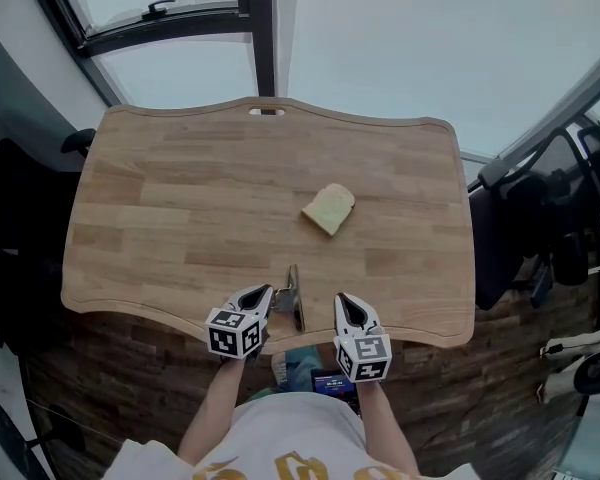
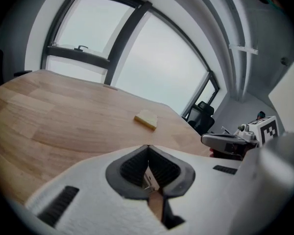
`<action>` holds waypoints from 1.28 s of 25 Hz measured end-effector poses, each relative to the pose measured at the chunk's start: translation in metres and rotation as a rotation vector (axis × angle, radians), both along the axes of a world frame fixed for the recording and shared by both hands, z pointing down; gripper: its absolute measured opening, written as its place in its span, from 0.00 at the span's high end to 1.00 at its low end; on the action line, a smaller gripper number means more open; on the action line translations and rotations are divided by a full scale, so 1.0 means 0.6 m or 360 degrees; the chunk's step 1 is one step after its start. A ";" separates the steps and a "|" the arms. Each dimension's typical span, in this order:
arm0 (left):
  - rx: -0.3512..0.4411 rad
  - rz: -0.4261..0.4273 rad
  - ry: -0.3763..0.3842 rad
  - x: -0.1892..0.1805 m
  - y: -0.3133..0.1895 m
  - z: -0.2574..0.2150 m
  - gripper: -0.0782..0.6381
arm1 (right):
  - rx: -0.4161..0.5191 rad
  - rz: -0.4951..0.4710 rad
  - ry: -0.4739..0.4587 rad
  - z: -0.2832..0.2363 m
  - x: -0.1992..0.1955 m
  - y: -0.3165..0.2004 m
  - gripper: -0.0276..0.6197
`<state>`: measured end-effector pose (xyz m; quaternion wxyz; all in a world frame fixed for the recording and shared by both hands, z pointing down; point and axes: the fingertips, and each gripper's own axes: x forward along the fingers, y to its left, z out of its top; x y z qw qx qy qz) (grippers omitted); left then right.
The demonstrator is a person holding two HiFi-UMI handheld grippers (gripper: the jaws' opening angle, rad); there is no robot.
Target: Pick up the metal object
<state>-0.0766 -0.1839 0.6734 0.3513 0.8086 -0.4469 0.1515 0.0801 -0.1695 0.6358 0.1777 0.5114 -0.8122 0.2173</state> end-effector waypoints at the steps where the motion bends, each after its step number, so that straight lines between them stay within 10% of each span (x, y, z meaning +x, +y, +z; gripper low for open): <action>1: -0.0025 0.0010 -0.0003 0.000 0.004 0.009 0.86 | -0.0001 0.0000 0.0001 0.002 -0.001 0.000 0.94; 12: -0.0203 0.0122 -0.0017 0.026 0.034 0.063 0.86 | -0.0084 -0.0022 0.0009 0.037 -0.005 0.008 0.94; 16: -0.0254 0.0108 -0.0012 0.028 0.035 0.082 0.66 | -0.0100 -0.0035 0.0027 0.048 -0.005 0.008 0.94; 32: -0.0448 0.0118 0.0069 0.048 0.040 0.117 0.72 | -0.0131 -0.0012 0.0047 0.064 0.016 -0.006 0.94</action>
